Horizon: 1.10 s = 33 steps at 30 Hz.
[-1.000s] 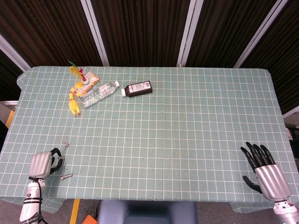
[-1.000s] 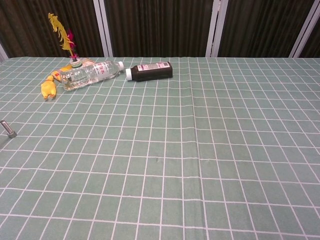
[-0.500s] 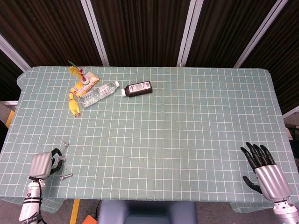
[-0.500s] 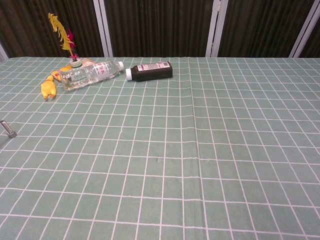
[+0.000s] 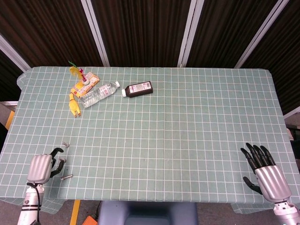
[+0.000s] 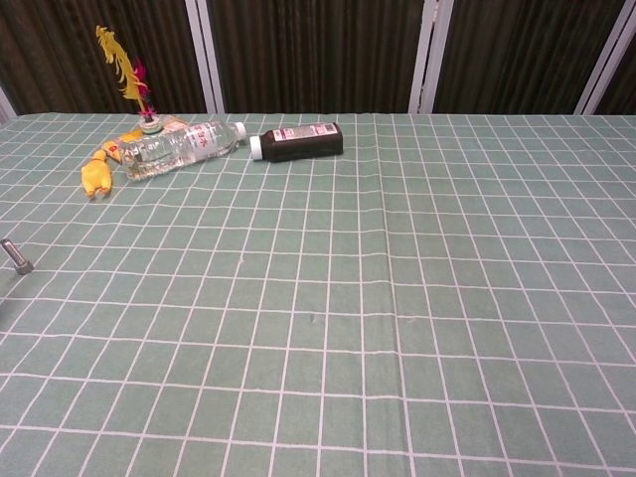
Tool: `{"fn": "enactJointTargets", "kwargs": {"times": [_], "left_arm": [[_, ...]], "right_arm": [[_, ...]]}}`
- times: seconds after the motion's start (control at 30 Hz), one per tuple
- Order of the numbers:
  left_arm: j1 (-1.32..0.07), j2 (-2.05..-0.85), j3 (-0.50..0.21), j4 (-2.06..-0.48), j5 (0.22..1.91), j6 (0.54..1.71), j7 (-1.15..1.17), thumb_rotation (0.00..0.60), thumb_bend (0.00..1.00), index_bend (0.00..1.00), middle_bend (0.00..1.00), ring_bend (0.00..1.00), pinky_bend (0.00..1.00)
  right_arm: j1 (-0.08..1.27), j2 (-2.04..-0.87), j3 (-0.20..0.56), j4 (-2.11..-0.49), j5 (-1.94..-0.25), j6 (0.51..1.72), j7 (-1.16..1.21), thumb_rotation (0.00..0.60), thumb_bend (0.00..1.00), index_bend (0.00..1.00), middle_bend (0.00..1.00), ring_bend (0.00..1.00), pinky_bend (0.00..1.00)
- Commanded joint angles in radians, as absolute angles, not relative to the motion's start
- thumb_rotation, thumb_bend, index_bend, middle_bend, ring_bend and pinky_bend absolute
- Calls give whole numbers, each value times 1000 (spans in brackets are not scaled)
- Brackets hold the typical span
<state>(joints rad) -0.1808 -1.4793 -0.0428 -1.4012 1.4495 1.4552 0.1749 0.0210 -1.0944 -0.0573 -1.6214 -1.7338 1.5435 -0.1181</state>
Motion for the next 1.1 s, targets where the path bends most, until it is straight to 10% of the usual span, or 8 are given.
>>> {"fn": "enactJointTargets", "kwargs": {"times": [0.03, 1.1], "left_arm": [[-144, -1478, 33, -1452, 1548, 1504, 208, 600, 385, 411, 1000, 1000, 1000], [-84, -1603, 56, -1282, 1497, 1433, 388, 600, 381, 428, 1000, 1000, 1000]], "right_arm": [[19, -1093, -59, -1622, -1738, 1549, -114, 600, 336, 0, 0, 0, 0], [16, -1088, -59, -1620, -1742, 1557, -103, 600, 336, 0, 0, 0, 0]]}}
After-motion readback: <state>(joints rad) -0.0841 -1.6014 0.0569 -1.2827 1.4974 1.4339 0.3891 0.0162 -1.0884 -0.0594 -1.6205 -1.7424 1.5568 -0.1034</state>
